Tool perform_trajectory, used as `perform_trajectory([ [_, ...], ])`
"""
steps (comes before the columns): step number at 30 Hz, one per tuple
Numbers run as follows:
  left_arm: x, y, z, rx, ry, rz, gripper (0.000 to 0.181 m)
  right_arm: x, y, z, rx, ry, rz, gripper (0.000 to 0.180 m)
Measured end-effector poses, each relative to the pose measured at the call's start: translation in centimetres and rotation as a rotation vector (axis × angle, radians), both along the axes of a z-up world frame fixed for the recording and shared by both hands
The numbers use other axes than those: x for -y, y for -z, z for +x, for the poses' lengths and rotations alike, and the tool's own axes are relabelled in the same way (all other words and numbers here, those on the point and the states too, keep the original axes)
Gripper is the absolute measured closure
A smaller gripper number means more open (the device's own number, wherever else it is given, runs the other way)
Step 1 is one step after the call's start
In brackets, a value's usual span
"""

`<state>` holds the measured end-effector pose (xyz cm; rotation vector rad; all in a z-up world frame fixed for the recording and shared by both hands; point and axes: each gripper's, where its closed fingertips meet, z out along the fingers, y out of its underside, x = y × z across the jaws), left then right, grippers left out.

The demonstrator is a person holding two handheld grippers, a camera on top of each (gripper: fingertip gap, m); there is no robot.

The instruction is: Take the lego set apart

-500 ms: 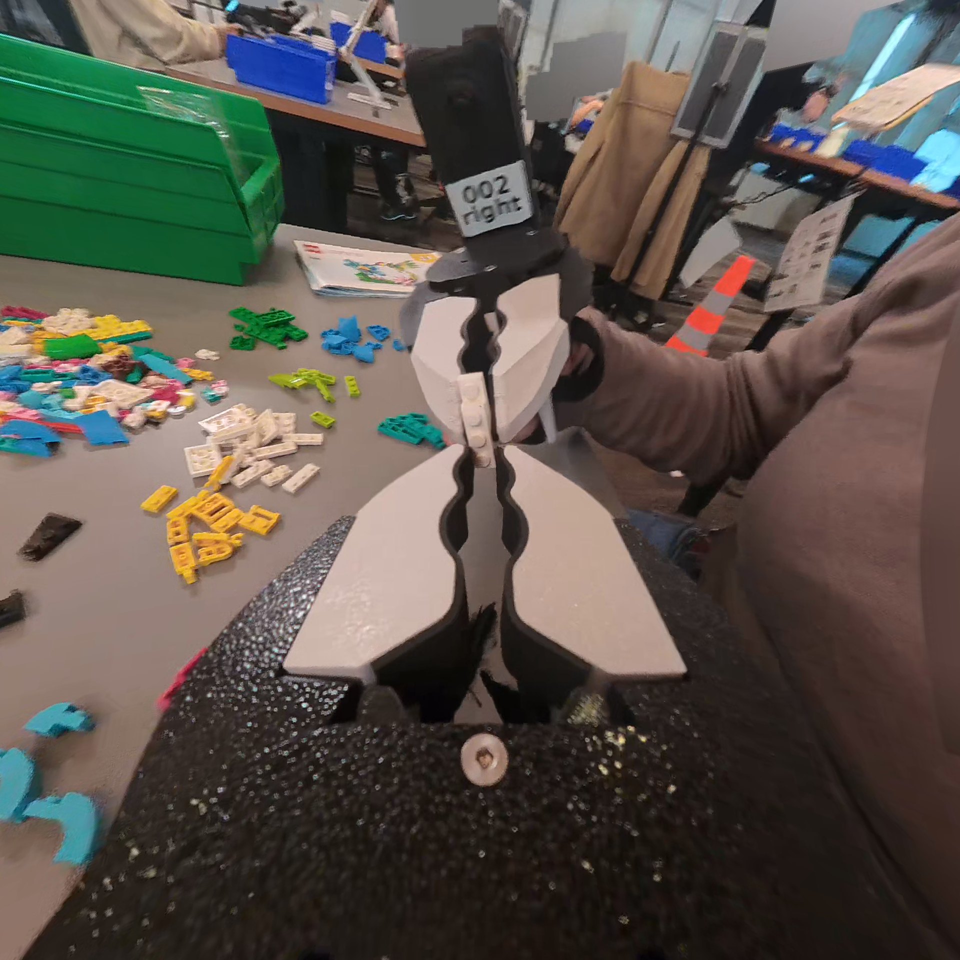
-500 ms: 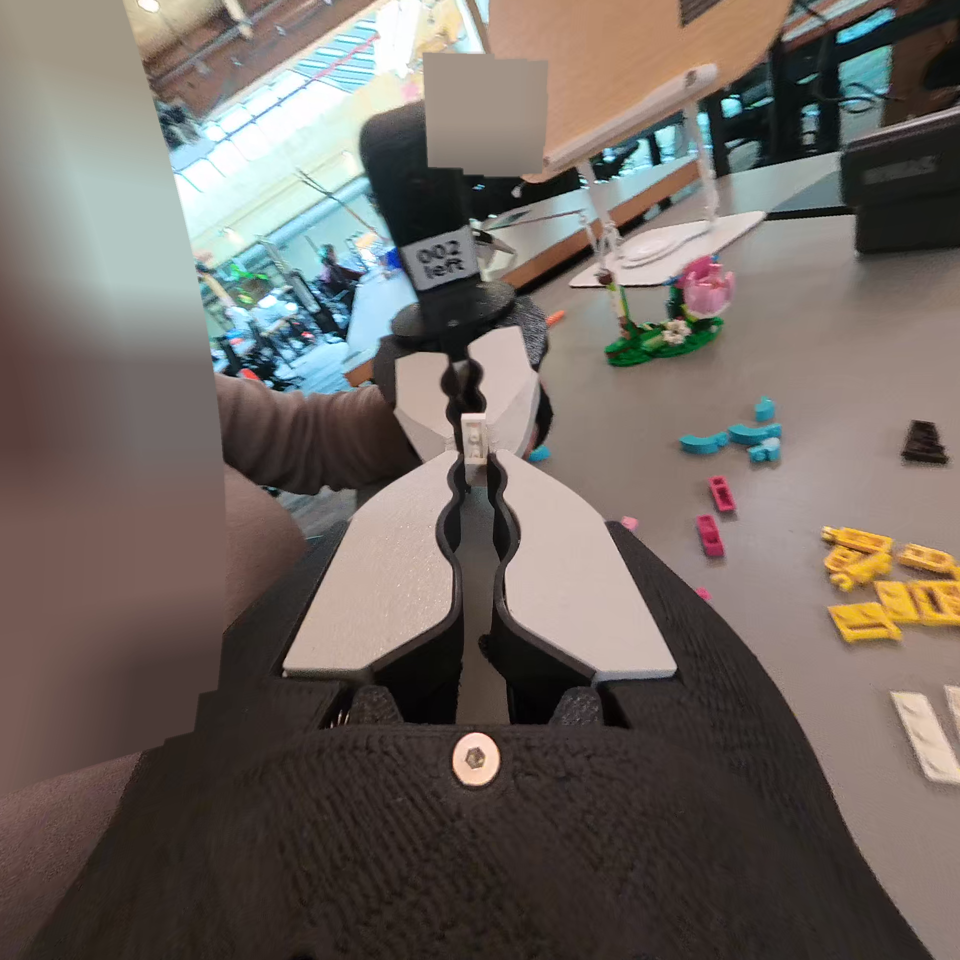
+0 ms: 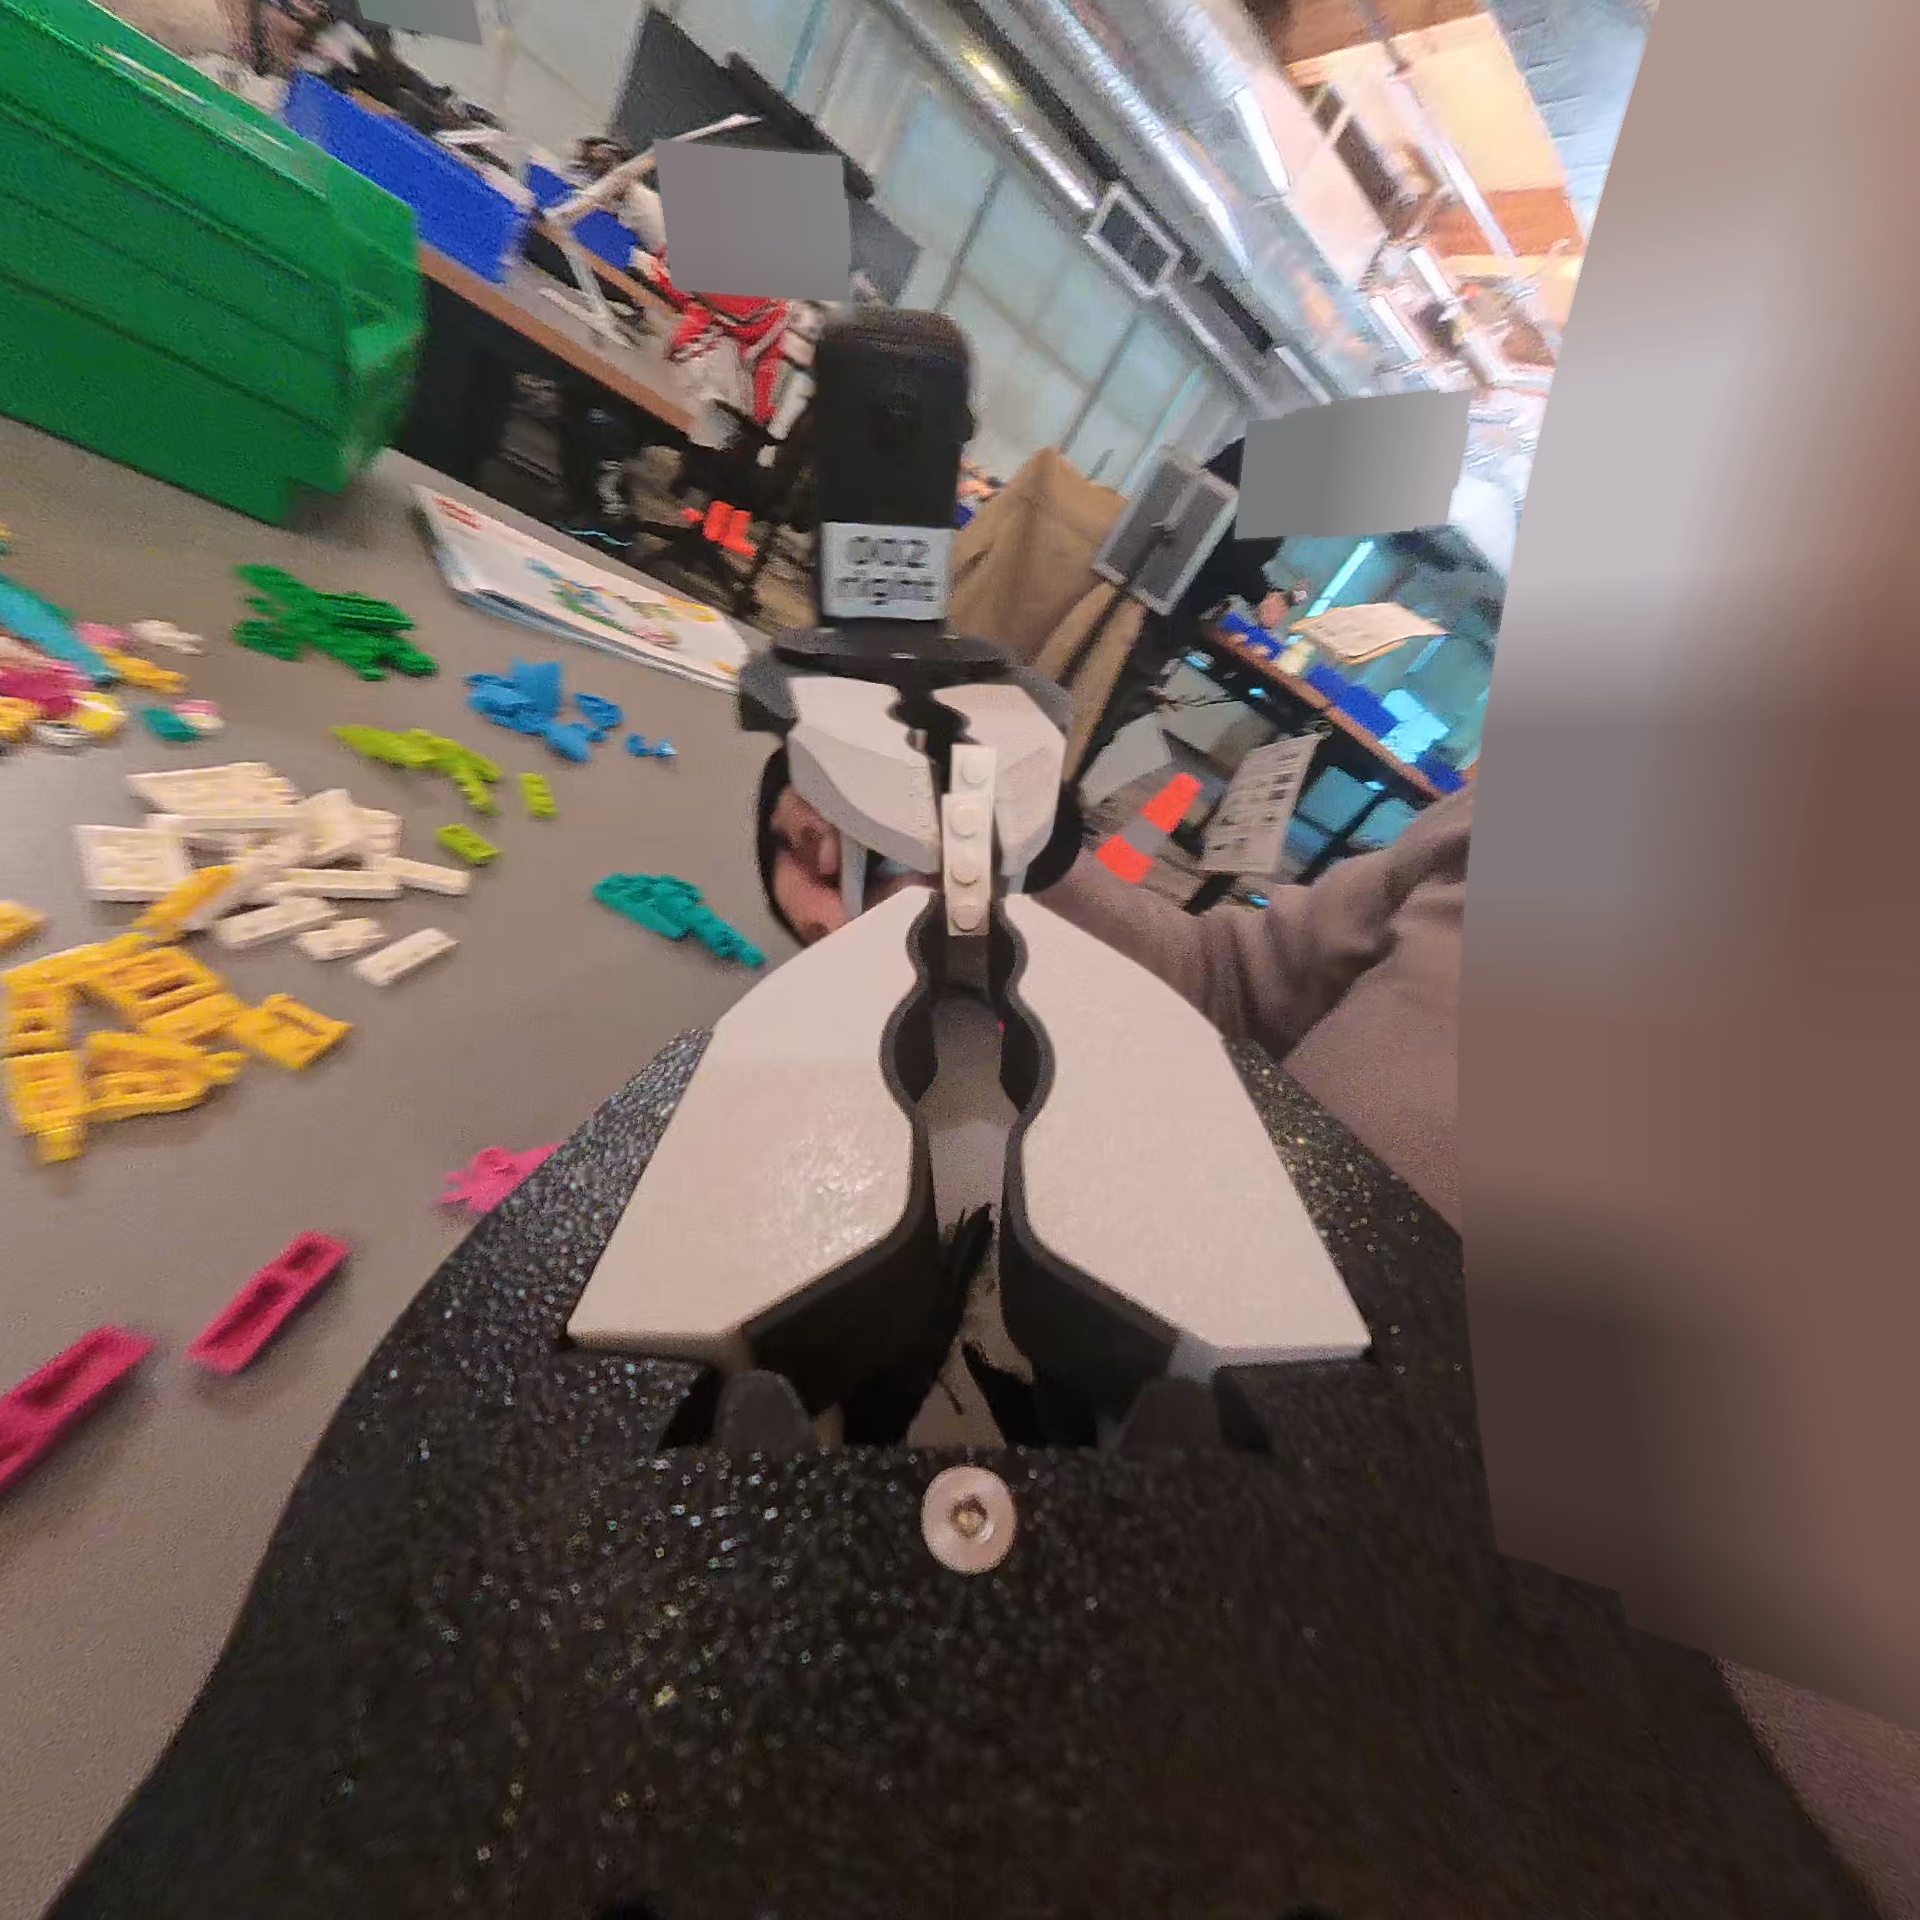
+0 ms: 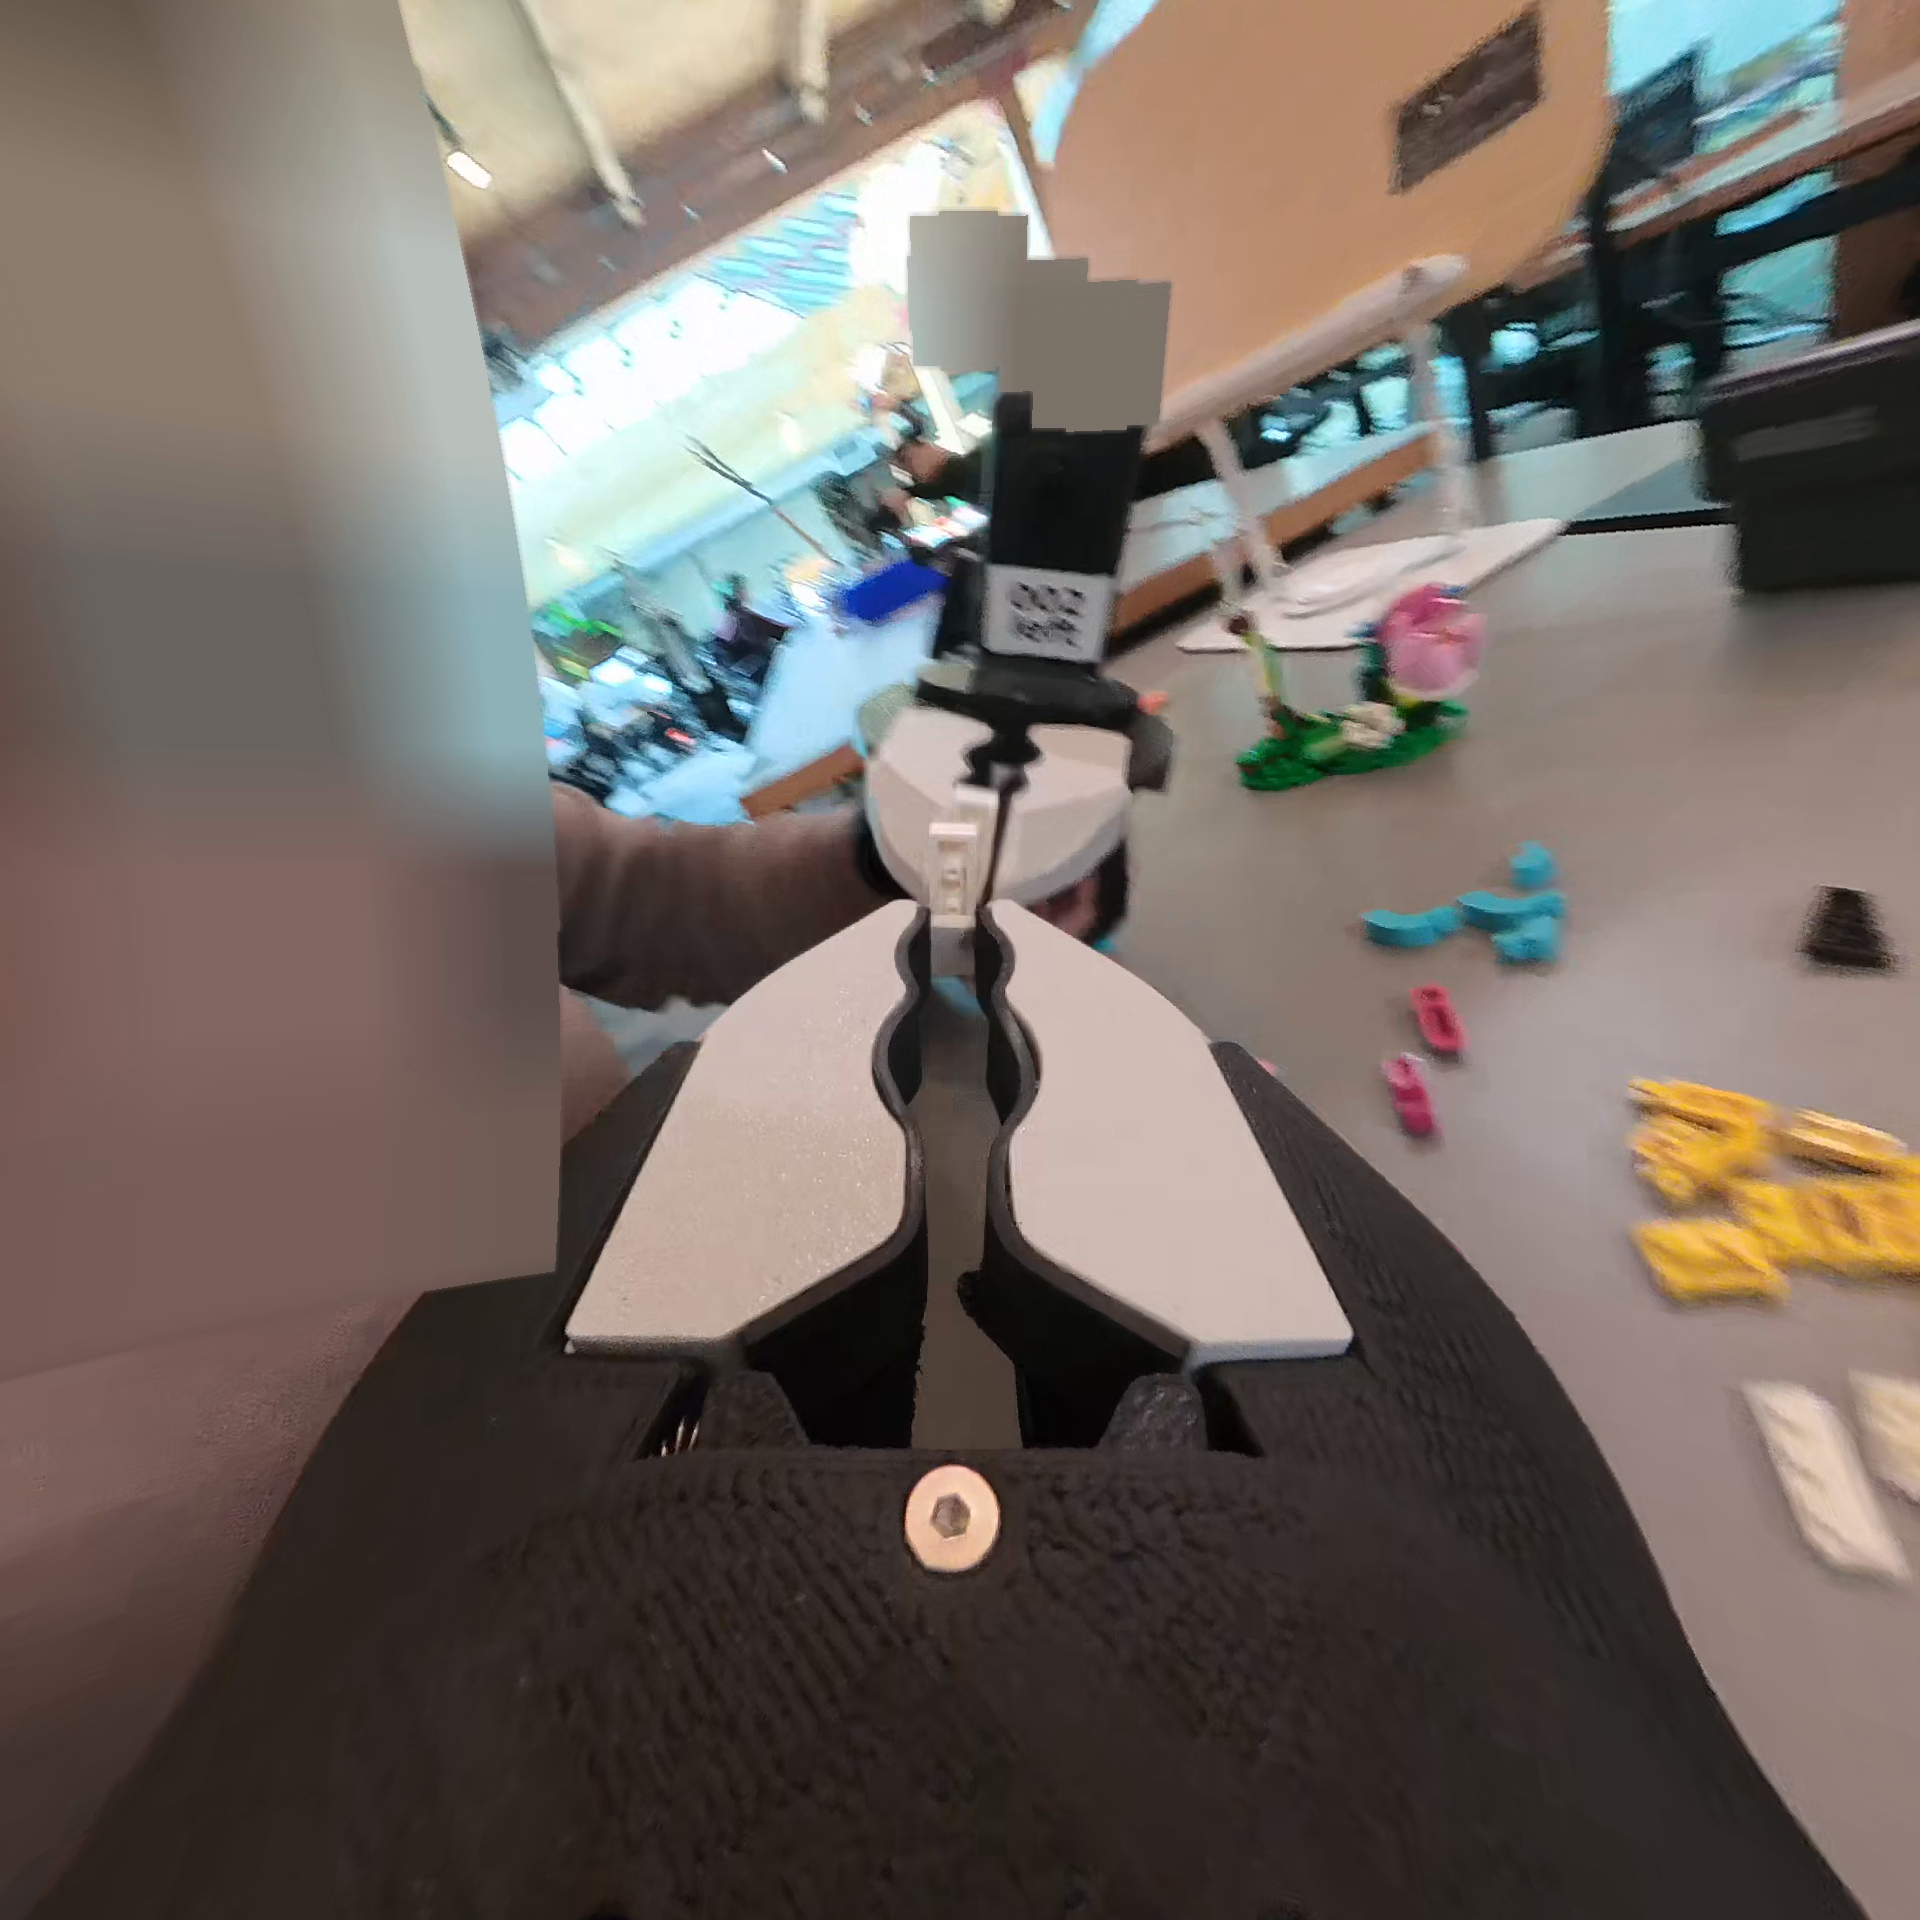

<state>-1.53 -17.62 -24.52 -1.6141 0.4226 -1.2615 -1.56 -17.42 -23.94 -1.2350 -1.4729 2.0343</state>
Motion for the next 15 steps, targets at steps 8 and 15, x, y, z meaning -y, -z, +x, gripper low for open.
perform_trajectory([
  [8, -5.7, 2.7, -3.3, -0.348, -0.320, -0.054, 0.174, -13.0, 5.6, 2.1, 0.403, 0.465, 0.504, 0.173],
  [15, -14.3, 7.2, -2.4, -0.854, -0.328, -0.149, 0.173, -16.2, 7.1, 1.5, 0.488, 0.479, 0.603, 0.173],
])
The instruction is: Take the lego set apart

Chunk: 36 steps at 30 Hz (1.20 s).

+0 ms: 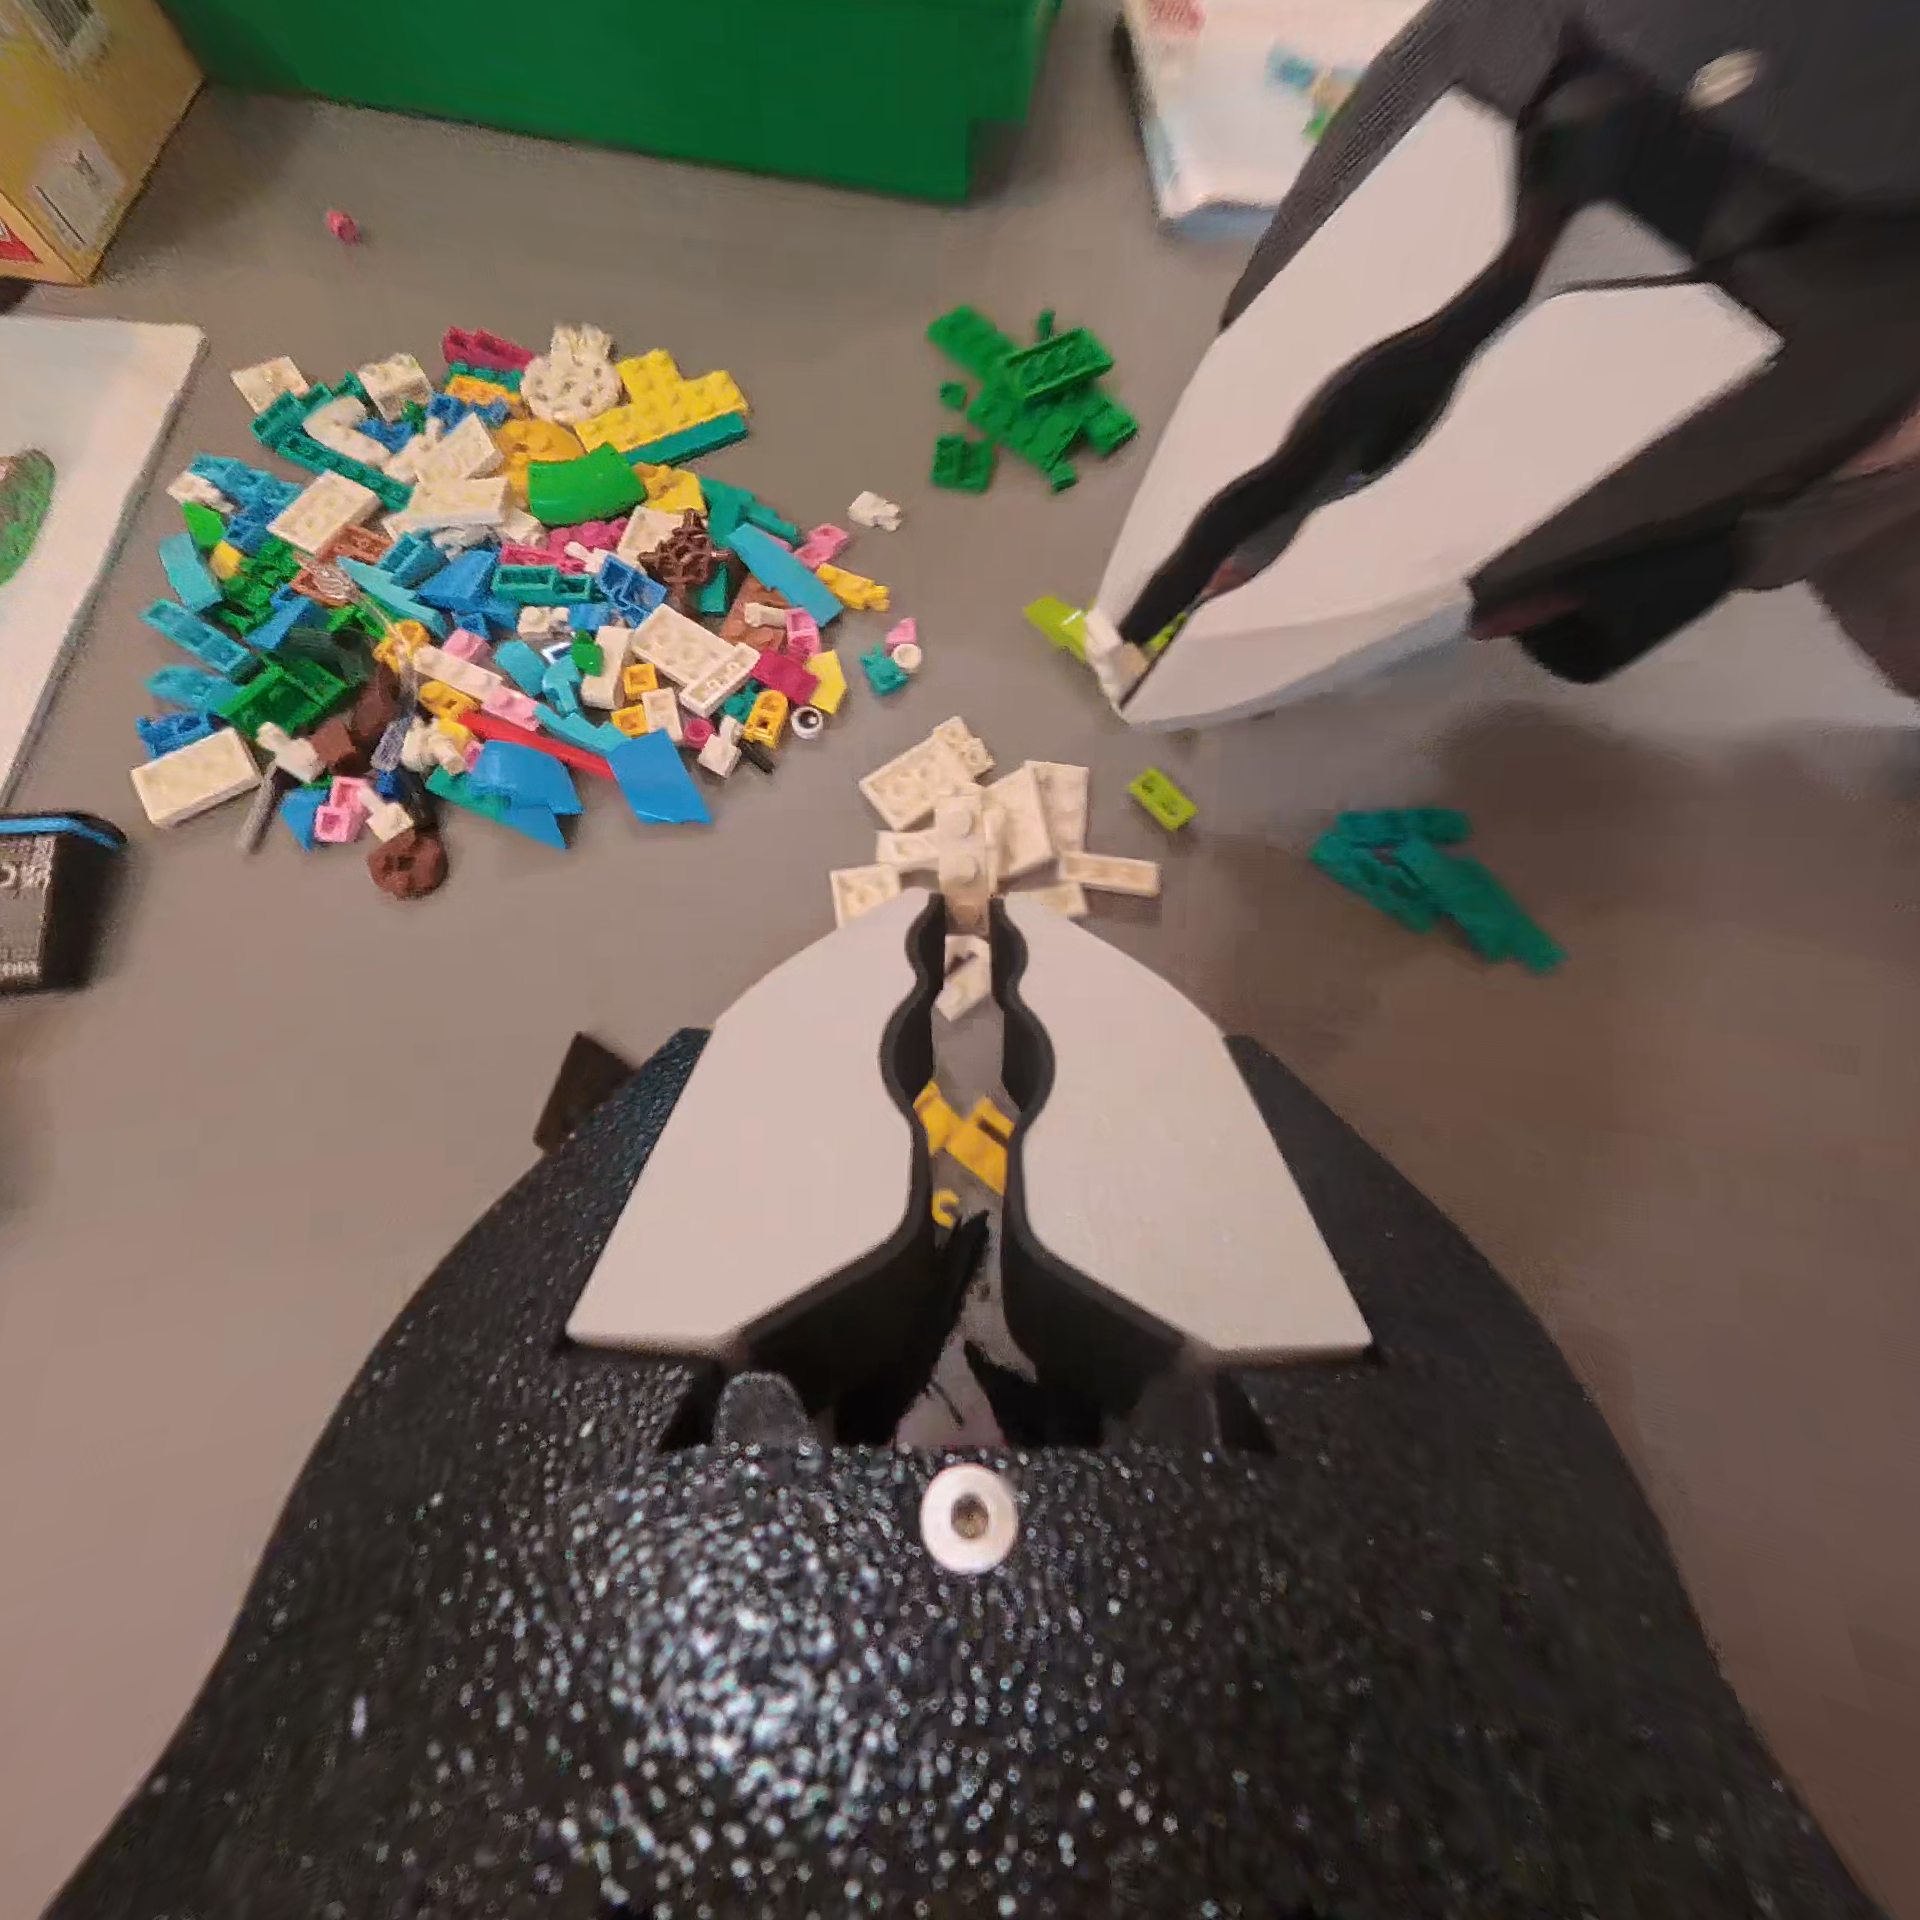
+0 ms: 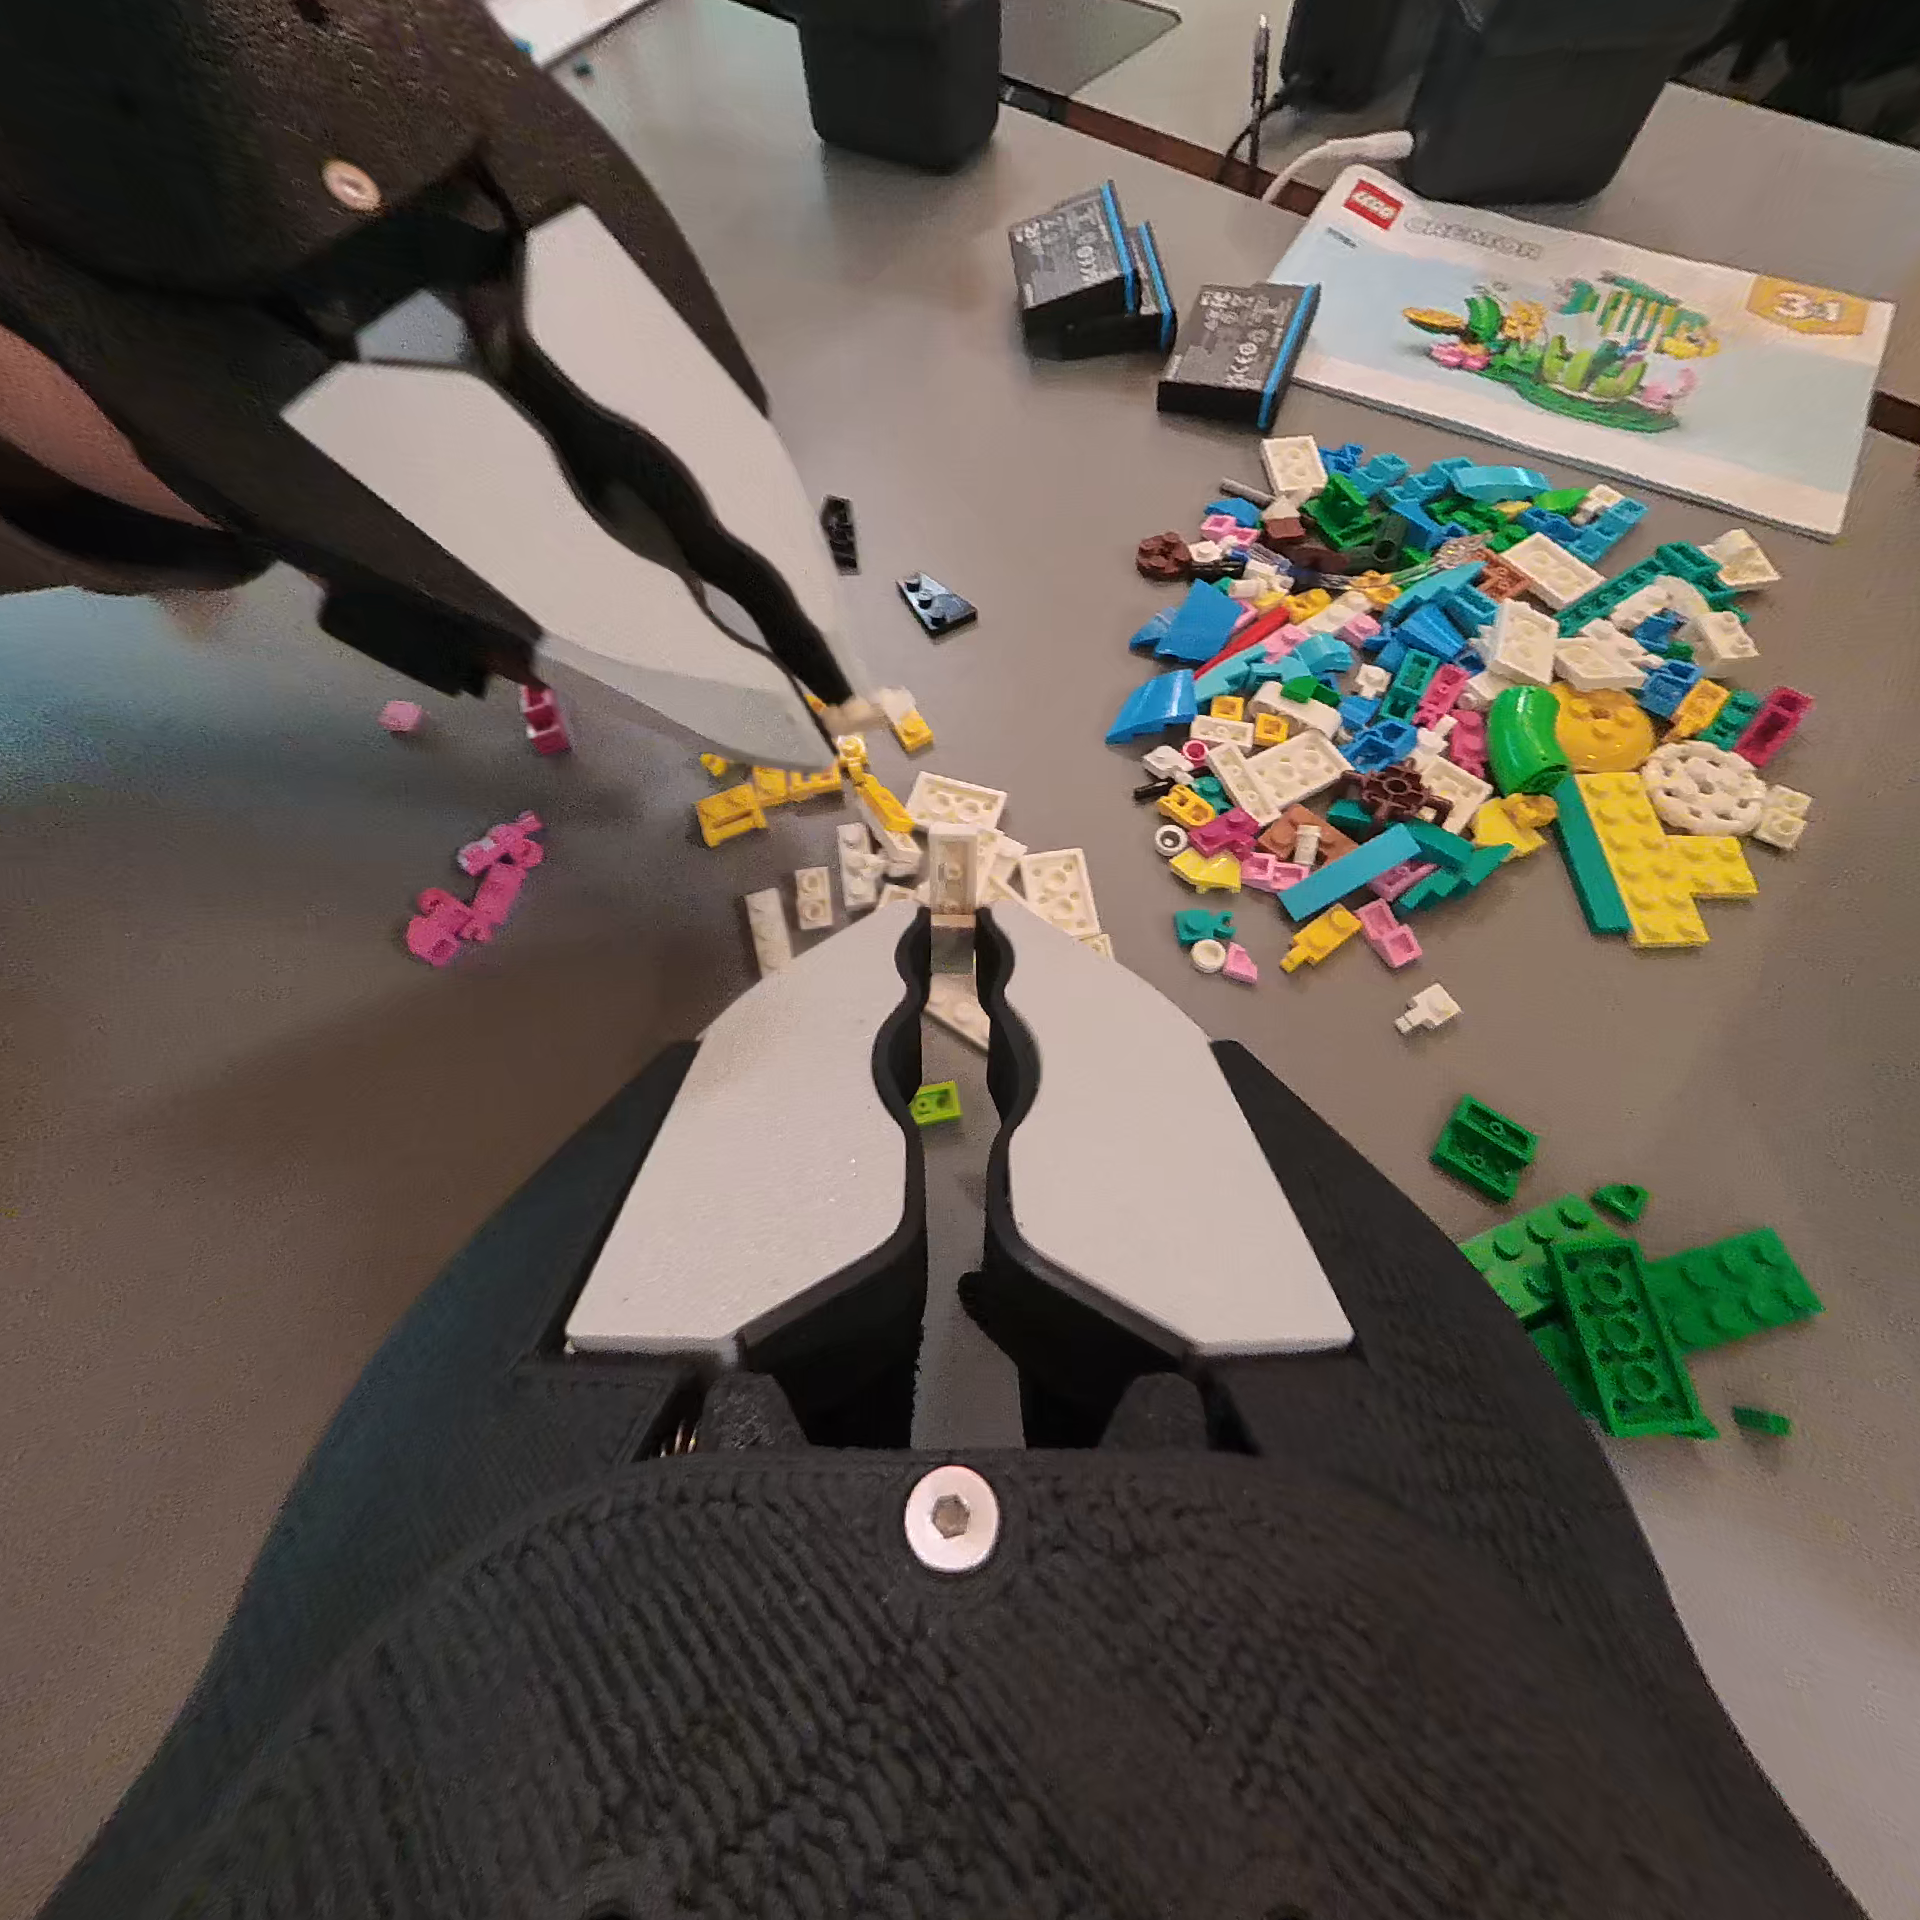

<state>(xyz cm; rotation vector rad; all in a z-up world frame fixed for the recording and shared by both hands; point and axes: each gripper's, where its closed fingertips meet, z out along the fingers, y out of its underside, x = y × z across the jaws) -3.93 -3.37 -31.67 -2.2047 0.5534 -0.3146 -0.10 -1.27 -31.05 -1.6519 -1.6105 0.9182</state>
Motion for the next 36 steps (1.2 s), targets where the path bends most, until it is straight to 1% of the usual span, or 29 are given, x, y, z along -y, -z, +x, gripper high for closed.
perform_trajectory([
  [2, -1.4, 0.8, 0.5, -0.029, 0.003, -0.046, 0.173, -0.4, 0.4, 0.0, 0.014, 0.005, 0.017, 0.173],
  [3, -1.9, 1.1, 0.7, -0.031, 0.001, -0.062, 0.169, -0.5, 0.6, 0.0, 0.026, 0.005, 0.028, 0.173],
  [5, -2.6, 1.7, 0.9, -0.030, -0.010, -0.105, 0.157, -0.6, 1.2, 0.0, 0.052, 0.003, 0.059, 0.174],
  [7, -3.1, 1.8, 1.4, 0.013, -0.015, -0.117, 0.158, -0.6, 1.5, 0.0, 0.069, -0.007, 0.088, 0.173],
  [9, -3.1, 1.8, 1.4, 0.050, -0.025, -0.124, 0.154, -0.5, 1.6, -0.3, 0.066, -0.022, 0.114, 0.173],
  [11, -2.9, 1.5, 0.7, 0.050, -0.056, -0.104, 0.150, -0.1, 1.4, -0.9, 0.046, -0.046, 0.148, 0.174],
  [15, -1.5, -0.5, -1.6, 0.046, -0.132, -0.014, 0.153, 0.2, 1.7, -1.9, 0.062, -0.107, 0.378, 0.156],
  [18, 1.4, -2.6, -3.2, 0.054, -0.157, 0.054, 0.156, 0.2, 1.6, -2.0, 0.076, -0.123, 0.524, 0.152],
  [20, 4.4, -4.5, -4.2, 0.061, -0.164, 0.111, 0.157, 0.0, 0.4, -1.5, 0.045, -0.092, 0.551, 0.152],
  [23, 10.0, -7.5, -6.7, 0.050, -0.201, 0.209, 0.157, 0.9, -2.8, -0.4, -0.087, -0.046, 0.449, 0.152],
  [24, 12.0, -8.2, -7.7, 0.046, -0.220, 0.237, 0.156, 1.7, -3.7, -0.2, -0.132, -0.054, 0.391, 0.152],
  [26, 16.0, -8.9, -9.8, 0.048, -0.266, 0.261, 0.153, 4.4, -4.8, 0.0, -0.185, -0.131, 0.258, 0.153],
  [28, 19.6, -8.3, -11.7, 0.054, -0.323, 0.242, 0.148, 8.4, -4.7, -0.2, -0.178, -0.281, 0.115, 0.154],
  [30, 22.6, -6.8, -12.4, 0.086, -0.348, 0.191, 0.148, 12.2, -3.8, -0.5, -0.132, -0.442, 0.020, 0.154],
  [33, 25.6, -4.2, -12.3, 0.133, -0.356, 0.117, 0.148, 16.6, -1.9, -1.6, -0.048, -0.613, -0.010, 0.154],
  [36, 26.8, -1.7, -11.9, 0.085, -0.351, 0.059, 0.145, 19.8, 0.2, -2.8, 0.027, -0.718, 0.009, 0.154],
])
